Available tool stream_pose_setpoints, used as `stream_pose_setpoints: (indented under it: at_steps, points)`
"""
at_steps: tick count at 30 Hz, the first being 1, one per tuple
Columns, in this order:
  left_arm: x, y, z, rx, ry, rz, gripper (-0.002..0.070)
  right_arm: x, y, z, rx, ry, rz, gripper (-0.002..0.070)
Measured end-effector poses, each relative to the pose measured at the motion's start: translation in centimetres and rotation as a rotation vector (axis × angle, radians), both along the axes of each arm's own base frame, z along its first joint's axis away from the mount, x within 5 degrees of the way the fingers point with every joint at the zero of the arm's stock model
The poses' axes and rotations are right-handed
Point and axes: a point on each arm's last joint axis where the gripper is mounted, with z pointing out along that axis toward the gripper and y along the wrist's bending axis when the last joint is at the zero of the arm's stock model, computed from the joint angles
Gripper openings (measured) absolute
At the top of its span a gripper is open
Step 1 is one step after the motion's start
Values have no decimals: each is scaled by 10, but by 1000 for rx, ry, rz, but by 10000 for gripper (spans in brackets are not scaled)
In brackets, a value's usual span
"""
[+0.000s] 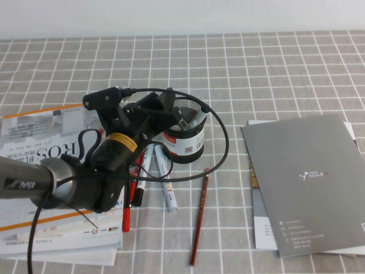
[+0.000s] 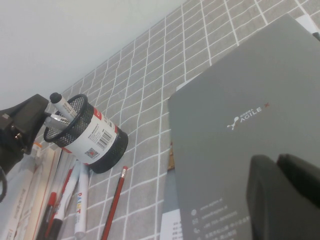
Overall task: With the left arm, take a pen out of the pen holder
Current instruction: 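Take a marker out of the pen holder and lay it on the table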
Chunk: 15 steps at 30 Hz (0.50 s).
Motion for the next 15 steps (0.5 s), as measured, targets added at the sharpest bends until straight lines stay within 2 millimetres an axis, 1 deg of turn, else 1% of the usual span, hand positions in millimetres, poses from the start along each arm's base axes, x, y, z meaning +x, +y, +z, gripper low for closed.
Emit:
stream_pose_setpoints:
  at_steps: [7,12,15]
  points:
    - [0,-1,3,-9,-28,-7,106,0,0,0,0,0,0,-13]
    - [-2,-2,10,-15,-63,-27,106,0,0,0,0,0,0,-13]
    - [-4,0,26,-11,-112,-32,106,0,0,0,0,0,0,-13]
